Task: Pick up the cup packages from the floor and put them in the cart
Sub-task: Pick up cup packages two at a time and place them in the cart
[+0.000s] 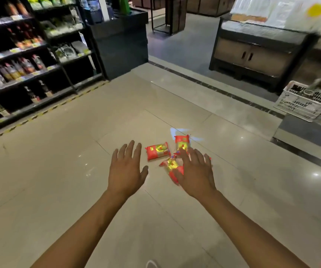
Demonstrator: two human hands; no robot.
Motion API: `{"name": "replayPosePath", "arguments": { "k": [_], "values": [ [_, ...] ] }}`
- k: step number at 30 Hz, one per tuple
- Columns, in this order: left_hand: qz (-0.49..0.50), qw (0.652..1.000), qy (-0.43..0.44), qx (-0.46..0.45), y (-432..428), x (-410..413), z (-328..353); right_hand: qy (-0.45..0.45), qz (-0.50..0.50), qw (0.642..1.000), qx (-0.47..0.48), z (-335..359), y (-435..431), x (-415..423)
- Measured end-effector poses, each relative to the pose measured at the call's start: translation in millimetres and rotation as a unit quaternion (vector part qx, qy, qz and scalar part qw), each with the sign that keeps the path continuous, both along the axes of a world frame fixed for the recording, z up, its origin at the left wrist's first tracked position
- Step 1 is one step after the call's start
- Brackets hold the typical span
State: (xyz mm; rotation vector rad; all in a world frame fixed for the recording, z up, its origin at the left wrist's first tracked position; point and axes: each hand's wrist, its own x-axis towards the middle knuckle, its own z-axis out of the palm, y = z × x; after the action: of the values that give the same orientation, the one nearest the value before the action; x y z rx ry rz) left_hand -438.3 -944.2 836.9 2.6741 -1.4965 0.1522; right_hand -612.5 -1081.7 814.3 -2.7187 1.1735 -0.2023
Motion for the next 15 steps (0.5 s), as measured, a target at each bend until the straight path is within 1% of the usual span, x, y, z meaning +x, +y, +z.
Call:
{"name": "replayPosePath", "arguments": {
  "k": [4,6,10,15],
  "values": [
    [-0.036,0.999,-0.010,0.015,-82,60,-5,-0.001,-0.048,0.999,0.010,-14,-75,39],
    [-0.049,0.998,-0.006,0.031,-123,87,-16,0.012,-0.061,0.998,0.022,-28,-116,59],
    [-0.058,0.996,0.000,0.069,-194,140,-43,0.048,-0.055,0.995,0.063,-55,-191,104],
    [-0.086,0.990,0.013,0.110,-266,210,-70,0.075,-0.071,0.990,0.095,-80,-255,163]
  ]
}}
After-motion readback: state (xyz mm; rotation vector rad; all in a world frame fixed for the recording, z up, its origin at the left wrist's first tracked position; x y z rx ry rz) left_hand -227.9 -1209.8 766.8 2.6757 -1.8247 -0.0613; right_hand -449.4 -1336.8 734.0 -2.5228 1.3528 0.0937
